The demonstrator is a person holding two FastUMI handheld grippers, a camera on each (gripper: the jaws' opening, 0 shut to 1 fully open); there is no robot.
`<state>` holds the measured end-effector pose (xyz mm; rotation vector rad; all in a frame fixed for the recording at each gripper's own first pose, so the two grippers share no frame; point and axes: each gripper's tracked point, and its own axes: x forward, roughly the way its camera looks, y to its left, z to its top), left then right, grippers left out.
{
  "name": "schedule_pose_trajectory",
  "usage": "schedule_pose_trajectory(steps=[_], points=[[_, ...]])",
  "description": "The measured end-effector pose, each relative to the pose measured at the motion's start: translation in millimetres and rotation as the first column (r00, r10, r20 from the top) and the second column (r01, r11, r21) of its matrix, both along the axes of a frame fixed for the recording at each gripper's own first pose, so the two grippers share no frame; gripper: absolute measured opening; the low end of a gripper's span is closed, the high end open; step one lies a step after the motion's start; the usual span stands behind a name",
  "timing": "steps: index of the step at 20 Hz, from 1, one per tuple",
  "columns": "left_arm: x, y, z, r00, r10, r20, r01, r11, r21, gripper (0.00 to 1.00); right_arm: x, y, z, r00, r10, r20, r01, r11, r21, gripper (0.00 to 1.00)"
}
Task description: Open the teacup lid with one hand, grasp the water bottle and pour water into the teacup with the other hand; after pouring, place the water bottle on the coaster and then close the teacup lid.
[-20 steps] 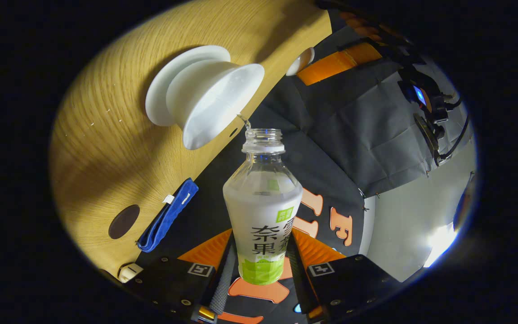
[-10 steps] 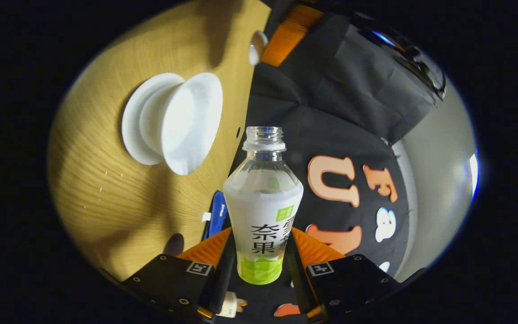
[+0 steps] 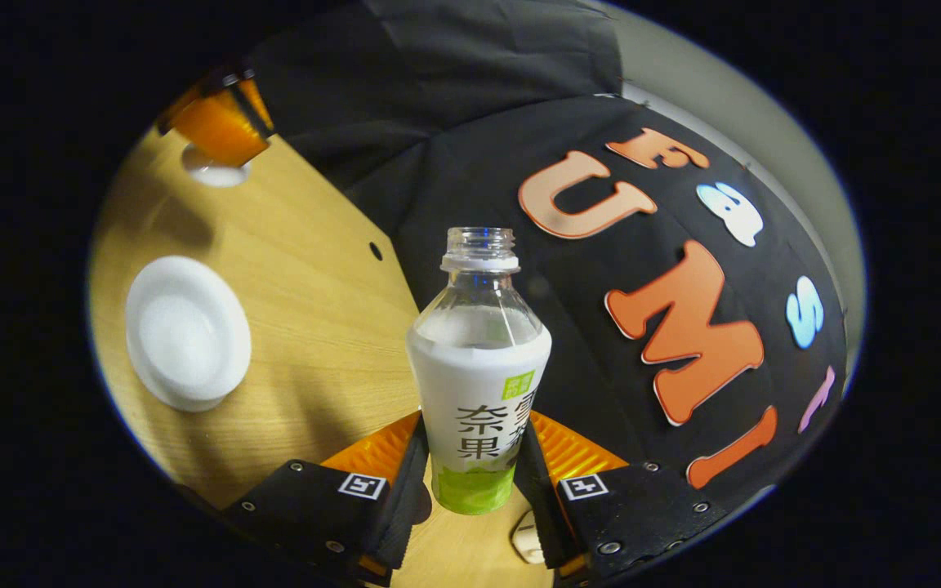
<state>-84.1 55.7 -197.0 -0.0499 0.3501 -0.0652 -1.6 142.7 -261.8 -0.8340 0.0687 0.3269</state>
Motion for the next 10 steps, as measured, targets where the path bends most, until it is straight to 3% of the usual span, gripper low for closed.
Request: schedule_pose_trajectory(steps=[5, 10], points=[[4.1, -17.9, 7.3, 1.0, -0.021, 0.014, 0.021, 1.0, -0.02, 0.32, 26.7, -28.1, 6.9, 0.991, -0.108, -0.077, 0.123, 0.967, 0.224, 0.63], [3.5, -35.8, 11.6, 0.999, -0.038, 0.021, 0.039, 0.997, -0.063, 0.32, 47.0, -49.2, -8.6, 0.964, -0.131, -0.232, 0.223, 0.872, 0.435, 0.63]])
